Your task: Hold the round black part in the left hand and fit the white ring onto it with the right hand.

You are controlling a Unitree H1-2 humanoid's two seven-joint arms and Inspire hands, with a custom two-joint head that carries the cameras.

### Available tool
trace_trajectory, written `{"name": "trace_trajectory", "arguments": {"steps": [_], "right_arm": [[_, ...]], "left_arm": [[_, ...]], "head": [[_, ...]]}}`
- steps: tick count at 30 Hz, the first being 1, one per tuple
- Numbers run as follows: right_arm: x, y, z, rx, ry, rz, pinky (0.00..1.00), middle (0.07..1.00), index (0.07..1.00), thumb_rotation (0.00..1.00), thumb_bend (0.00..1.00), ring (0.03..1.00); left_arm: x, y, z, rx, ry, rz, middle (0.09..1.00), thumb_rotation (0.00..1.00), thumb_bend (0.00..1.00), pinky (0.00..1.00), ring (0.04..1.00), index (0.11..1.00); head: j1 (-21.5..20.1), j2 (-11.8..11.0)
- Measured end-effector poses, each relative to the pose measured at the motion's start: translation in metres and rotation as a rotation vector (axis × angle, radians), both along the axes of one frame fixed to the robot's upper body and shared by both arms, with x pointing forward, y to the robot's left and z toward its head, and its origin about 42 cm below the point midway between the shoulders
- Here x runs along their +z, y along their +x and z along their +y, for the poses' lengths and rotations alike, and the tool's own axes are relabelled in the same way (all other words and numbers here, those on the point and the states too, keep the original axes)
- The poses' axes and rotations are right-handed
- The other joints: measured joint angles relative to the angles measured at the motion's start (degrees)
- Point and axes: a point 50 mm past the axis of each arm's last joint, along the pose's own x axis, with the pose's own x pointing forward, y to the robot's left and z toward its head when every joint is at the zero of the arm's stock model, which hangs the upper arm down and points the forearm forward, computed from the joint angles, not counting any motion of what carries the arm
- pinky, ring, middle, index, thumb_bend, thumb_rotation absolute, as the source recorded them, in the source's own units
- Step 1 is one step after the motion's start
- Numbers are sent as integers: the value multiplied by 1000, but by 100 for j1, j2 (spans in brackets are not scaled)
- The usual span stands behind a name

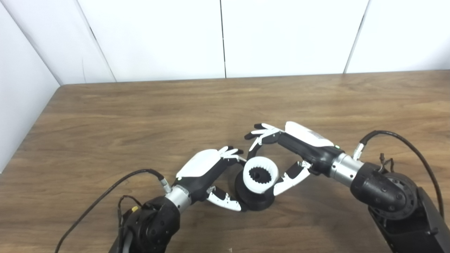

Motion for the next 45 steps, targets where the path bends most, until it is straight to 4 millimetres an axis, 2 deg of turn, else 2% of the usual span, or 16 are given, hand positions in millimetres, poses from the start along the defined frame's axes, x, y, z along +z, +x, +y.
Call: {"name": "trace_trajectory", "arguments": {"steps": [9, 15, 45], "right_arm": [[-1, 1, 0, 0, -2, 1, 808, 866, 493, 158, 523, 964], [-8, 4, -2, -17, -10, 23, 820, 871, 492, 157, 523, 971], [-9, 5, -2, -21, -8, 21, 801, 870, 493, 158, 523, 967]], "left_arm": [[0, 0, 0, -1, 0, 0, 952, 236, 920, 904, 1000, 748], [0, 0, 0, -1, -1, 0, 948, 237, 922, 922, 1000, 745], [0, 0, -2, -1, -9, 2, 945, 238, 918, 914, 1000, 745]], "head": [[-18, 18], [-35, 18], [-18, 62]]}}
